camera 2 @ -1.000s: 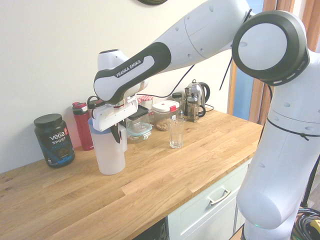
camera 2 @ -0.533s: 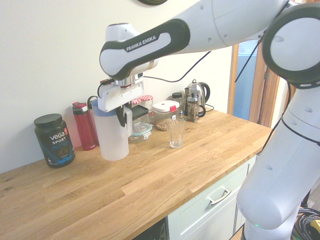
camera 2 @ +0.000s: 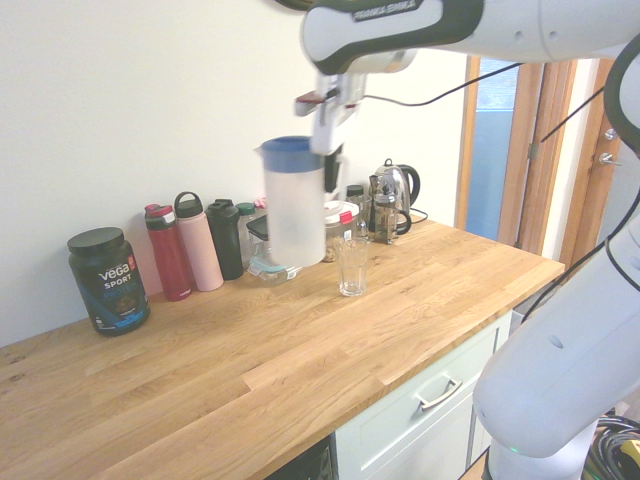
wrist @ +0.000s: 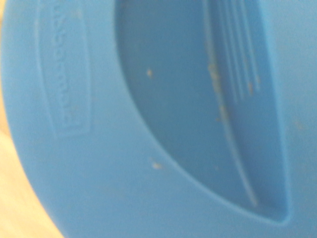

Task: Pour me some water

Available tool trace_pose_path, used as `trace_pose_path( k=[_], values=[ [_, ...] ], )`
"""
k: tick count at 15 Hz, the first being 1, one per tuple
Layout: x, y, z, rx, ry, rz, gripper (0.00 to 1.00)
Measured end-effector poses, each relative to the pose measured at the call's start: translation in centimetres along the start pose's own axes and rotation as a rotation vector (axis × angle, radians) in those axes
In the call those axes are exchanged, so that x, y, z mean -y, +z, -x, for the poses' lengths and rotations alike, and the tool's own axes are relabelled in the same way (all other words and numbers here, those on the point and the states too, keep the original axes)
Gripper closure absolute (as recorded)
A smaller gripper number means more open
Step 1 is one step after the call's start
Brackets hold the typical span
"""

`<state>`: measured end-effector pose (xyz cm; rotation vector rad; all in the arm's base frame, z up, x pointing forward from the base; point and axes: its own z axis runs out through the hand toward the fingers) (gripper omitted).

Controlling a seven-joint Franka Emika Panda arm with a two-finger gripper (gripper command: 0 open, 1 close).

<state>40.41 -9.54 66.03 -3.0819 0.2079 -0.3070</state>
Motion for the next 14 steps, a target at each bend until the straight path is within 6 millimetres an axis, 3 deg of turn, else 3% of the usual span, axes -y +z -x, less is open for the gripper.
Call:
trace_pose_path(
  k=[2,6,10,14],
  values=[
    [-4.5,-1.0,-0.2,0.012,-0.046,0.027,1.00],
    [-12.1,0.1,-3.4,0.065,-0.144,0.104,1.00],
    [-16.3,2.4,-6.9,0.105,-0.235,0.157,1.00],
    [-18.5,3.5,-8.2,0.132,-0.286,0.229,1.00]
  ],
)
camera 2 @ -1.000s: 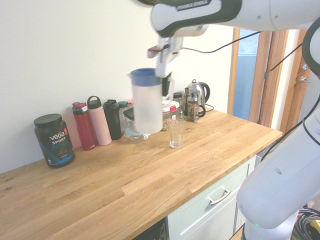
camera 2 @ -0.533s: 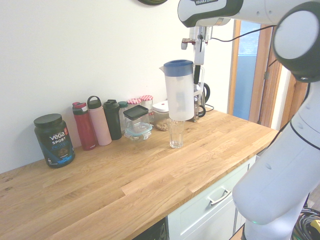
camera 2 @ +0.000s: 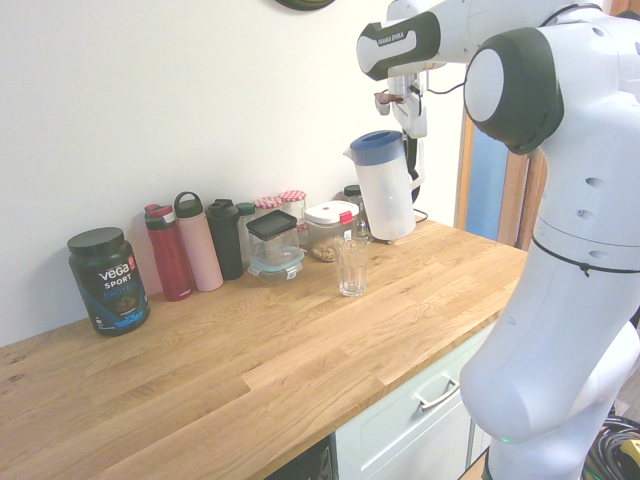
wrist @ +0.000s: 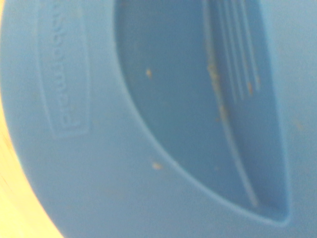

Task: Pour me some water

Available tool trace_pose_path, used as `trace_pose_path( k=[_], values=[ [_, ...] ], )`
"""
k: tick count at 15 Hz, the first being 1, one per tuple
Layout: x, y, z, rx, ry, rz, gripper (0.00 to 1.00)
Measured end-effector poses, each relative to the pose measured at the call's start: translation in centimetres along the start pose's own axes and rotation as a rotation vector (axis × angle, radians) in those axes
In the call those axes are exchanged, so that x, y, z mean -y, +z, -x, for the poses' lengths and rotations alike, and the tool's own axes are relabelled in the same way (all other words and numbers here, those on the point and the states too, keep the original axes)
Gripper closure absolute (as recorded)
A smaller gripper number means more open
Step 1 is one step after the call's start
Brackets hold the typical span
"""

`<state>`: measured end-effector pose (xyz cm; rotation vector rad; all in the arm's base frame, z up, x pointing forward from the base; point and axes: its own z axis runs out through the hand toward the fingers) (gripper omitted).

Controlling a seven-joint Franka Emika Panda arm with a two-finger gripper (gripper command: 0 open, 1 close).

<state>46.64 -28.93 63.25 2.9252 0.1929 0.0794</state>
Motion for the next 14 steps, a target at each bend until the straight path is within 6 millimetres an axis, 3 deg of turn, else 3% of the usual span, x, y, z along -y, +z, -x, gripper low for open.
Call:
trace_pose_path(
  k=[2,4,6,8,14],
  values=[
    [0.9,1.6,-1.7,0.016,-0.039,0.037,1.00],
    [3.0,4.2,-3.4,0.046,-0.090,0.076,1.00],
    [4.6,6.7,-3.9,0.065,-0.120,0.108,1.00],
    [5.0,8.3,-3.8,0.075,-0.122,0.120,1.00],
    [5.6,10.0,-1.5,0.102,-0.157,0.160,1.00]
  ],
)
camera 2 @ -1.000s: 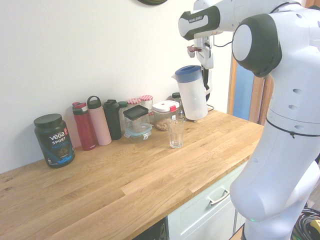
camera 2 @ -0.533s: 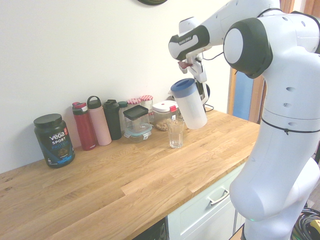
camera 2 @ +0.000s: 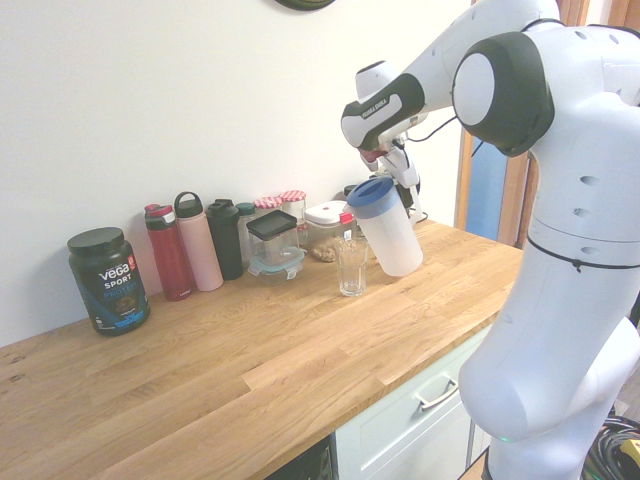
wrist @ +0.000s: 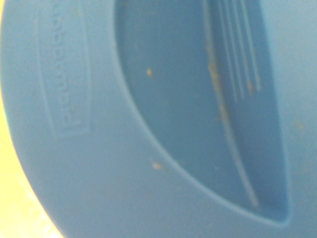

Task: Pour me some water

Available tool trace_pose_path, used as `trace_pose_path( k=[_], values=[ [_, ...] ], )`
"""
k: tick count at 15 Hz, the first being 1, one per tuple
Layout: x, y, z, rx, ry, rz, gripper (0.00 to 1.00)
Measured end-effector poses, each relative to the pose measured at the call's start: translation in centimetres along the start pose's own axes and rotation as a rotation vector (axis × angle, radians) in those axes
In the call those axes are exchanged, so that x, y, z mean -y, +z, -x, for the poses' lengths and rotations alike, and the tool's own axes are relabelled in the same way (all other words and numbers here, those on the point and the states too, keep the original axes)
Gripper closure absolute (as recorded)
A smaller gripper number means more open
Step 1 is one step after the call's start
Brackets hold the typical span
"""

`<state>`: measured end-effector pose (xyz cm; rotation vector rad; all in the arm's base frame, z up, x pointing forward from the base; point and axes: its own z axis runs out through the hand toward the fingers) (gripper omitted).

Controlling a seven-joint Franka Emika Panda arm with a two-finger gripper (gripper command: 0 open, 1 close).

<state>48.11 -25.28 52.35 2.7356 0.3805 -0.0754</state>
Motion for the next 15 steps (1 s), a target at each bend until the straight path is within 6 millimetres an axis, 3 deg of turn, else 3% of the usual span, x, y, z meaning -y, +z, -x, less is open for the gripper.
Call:
trace_pose_path(
  k=[6,11,15],
  values=[
    [1.7,0.7,1.9,0.044,-0.041,0.125,1.00],
    [3.0,-0.3,0.7,0.093,-0.064,0.255,1.00],
    [4.9,0.7,-0.2,0.135,-0.085,0.323,1.00]
  ],
)
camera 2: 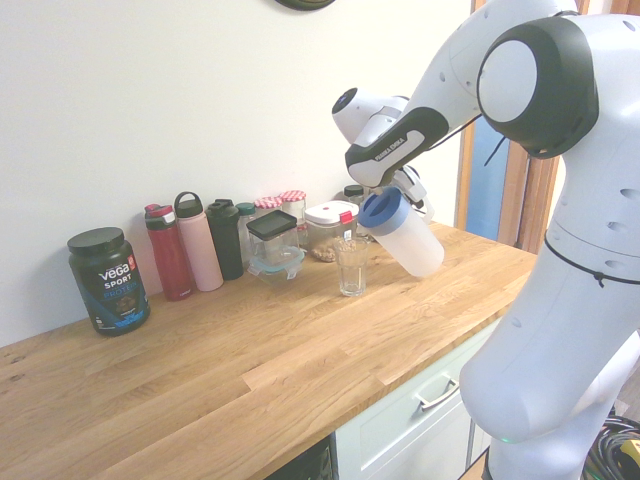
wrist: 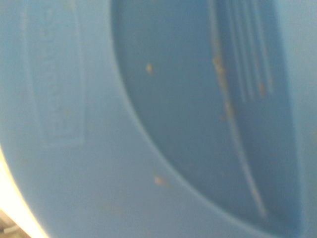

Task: Pour me some water

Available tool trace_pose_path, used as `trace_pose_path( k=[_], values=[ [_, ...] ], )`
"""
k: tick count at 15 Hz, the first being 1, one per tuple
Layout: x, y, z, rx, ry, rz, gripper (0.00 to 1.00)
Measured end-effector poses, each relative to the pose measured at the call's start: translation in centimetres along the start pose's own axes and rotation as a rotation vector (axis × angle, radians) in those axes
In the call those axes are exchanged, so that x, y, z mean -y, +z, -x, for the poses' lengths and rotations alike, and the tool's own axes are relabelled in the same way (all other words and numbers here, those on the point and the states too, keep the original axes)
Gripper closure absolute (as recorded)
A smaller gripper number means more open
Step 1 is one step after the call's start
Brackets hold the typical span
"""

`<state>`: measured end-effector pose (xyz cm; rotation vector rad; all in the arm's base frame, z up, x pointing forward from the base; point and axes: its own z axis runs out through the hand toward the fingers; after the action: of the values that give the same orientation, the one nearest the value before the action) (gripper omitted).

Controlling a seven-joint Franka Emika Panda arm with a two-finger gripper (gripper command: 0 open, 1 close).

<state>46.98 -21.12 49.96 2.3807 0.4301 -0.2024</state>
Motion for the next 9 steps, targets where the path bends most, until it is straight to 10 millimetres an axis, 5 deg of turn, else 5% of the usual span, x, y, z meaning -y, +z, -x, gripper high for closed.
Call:
trace_pose_path(
  k=[9],
  values=[
    [0.41,-0.32,-0.24,0.051,-0.015,0.085,1.00]
  ],
)
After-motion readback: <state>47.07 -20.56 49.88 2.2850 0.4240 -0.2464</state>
